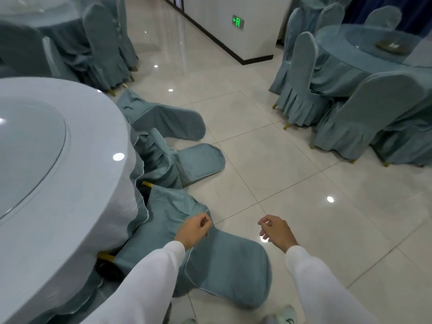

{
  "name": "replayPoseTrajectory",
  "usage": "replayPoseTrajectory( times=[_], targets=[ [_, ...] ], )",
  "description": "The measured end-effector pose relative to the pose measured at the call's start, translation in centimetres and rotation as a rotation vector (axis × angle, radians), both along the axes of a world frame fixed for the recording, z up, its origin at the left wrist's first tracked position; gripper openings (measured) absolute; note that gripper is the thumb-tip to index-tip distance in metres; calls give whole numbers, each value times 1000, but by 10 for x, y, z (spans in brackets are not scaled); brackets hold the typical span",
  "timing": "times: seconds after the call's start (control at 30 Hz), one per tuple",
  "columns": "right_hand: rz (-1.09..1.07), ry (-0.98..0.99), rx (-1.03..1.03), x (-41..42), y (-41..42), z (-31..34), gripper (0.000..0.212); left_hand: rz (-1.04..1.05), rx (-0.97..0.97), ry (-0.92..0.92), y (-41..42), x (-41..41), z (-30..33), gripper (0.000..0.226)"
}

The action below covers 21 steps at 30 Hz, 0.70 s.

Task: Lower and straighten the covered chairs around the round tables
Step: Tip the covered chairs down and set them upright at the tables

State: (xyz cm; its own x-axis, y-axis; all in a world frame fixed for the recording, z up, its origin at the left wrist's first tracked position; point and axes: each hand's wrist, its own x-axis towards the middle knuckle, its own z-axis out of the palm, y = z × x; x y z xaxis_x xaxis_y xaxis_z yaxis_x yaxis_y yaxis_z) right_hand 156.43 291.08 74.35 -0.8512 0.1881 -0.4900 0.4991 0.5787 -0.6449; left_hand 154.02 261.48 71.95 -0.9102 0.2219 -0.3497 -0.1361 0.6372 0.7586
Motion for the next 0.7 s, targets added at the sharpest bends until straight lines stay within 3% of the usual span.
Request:
replayPoseTrajectory(
  times=[0.3,0.43,0.57,0.7],
  targets=[
    [266,-52,-33,-72,119,-20,21,330,-39,-20,112,-1,-4,17],
    [298,-72,-64,-89,166,-21,18,464,25,9,162,1,1,14],
    [189,-103,-185,-94,178,-16,16,530,67,15,193,21,3,16],
    [222,-123,-245,-96,177,-13,17,601,65,40,209,47,8,16]
  ],
)
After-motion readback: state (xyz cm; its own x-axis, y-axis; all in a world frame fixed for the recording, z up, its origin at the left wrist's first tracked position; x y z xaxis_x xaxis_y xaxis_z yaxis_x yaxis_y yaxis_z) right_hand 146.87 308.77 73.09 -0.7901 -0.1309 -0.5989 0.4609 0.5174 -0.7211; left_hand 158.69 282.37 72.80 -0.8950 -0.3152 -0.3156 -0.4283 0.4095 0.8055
